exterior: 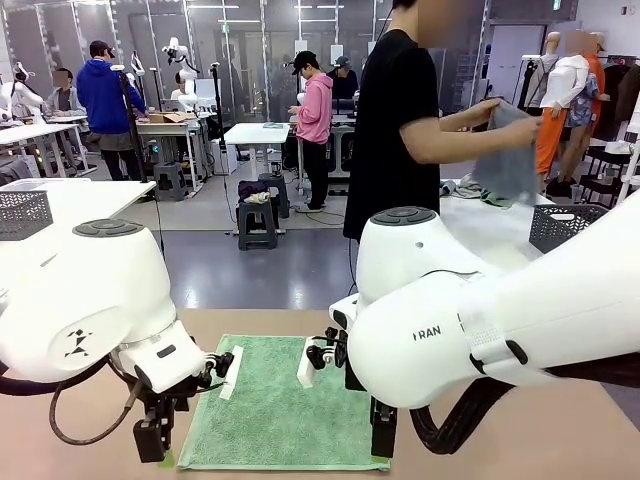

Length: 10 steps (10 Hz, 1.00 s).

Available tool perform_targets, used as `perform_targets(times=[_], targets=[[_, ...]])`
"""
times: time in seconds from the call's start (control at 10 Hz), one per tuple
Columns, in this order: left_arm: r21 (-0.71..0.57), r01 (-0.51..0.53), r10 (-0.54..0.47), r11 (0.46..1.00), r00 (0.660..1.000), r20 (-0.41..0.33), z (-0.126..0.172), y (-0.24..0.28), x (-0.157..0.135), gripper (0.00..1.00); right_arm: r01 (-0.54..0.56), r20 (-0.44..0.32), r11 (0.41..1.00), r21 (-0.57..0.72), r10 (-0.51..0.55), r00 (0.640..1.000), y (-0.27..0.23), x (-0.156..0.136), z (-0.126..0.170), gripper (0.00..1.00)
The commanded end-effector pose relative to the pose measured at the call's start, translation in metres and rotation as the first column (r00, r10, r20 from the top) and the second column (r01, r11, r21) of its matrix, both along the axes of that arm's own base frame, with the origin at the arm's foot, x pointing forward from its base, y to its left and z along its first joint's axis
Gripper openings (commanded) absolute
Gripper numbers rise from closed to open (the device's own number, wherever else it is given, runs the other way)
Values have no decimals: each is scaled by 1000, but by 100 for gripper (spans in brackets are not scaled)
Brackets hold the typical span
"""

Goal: Fold the towels and place them in the basket.
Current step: When a person lays out a Towel with hook on the table, fold it in half twice.

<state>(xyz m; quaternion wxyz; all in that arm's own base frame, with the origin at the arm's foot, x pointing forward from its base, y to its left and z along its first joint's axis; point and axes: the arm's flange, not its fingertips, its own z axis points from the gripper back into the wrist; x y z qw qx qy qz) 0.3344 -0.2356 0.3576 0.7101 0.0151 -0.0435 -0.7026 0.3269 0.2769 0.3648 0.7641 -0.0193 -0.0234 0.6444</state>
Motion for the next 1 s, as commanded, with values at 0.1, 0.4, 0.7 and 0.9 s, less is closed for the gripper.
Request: perform_targets(times=[0.1, 0.4, 0.7, 0.9], targets=[[-37, 40, -39, 999, 999, 31, -23, 5, -10, 100, -86, 26, 996, -11, 86, 996, 0, -2, -22, 100], [-29, 30, -29, 999, 998, 51, -40, 2, -15, 100, -108, 29, 994, 16, 108, 994, 0, 2, -40, 100], [-23, 57, -56, 998, 997, 58, -56, 7, -16, 100, -114, 21, 992, 46, 113, 993, 0, 7, -56, 100], [-31, 64, -63, 997, 997, 42, -62, 10, -17, 100, -108, 1, 993, 45, 108, 994, 2, 6, -63, 100]])
